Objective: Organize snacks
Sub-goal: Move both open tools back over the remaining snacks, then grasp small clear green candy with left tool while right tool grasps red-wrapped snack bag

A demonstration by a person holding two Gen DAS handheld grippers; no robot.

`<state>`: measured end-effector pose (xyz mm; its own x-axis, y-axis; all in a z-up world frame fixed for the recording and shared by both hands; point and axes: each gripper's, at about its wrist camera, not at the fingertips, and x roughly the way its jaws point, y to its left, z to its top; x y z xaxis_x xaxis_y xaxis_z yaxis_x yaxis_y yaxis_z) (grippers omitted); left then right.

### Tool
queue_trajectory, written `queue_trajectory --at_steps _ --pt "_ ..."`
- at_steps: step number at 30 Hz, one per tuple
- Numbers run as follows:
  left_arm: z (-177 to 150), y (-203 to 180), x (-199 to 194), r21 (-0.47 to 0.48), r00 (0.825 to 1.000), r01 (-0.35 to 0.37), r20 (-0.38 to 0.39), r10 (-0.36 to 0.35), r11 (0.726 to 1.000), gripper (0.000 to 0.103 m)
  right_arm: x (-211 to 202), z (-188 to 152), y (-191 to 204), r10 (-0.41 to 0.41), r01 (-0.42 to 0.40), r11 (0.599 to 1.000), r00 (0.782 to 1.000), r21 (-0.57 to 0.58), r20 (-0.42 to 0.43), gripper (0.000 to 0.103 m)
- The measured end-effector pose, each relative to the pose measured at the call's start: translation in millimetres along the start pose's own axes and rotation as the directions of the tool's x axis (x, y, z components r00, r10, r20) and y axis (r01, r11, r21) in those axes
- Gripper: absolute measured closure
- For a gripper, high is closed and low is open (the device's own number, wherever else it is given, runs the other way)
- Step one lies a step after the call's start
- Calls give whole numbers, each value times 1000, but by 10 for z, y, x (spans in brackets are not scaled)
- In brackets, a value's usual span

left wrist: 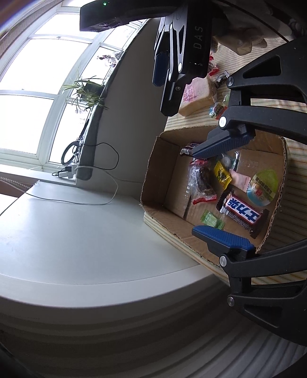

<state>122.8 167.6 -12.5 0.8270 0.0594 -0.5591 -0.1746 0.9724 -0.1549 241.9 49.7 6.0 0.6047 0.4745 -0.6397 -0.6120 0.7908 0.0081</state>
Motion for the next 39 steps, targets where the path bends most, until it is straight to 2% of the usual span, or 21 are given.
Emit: queue_trajectory --at_steps 9,22,31,37,39 --pt "-17 -244 -240 29 999 39 25 -39 999 44 -544 -205 -303 -35 33 999 998 40 50 13" --pt "-161 -800 -252 71 992 126 -8 -126 989 44 -1202 -758 -1255 -158 148 976 986 158 53 13" --pt "-343 -1166 -31 104 985 158 -84 -150 982 44 -1108 -1094 -1855 -185 181 958 983 223 0 13" --pt "-462 -1341 150 111 978 174 -133 -159 978 45 -852 -1176 -2153 -144 147 950 989 277 -31 13" --pt "-484 -1391 231 114 976 176 -149 -158 978 49 -739 -1184 -2194 -130 137 948 991 289 -41 13"
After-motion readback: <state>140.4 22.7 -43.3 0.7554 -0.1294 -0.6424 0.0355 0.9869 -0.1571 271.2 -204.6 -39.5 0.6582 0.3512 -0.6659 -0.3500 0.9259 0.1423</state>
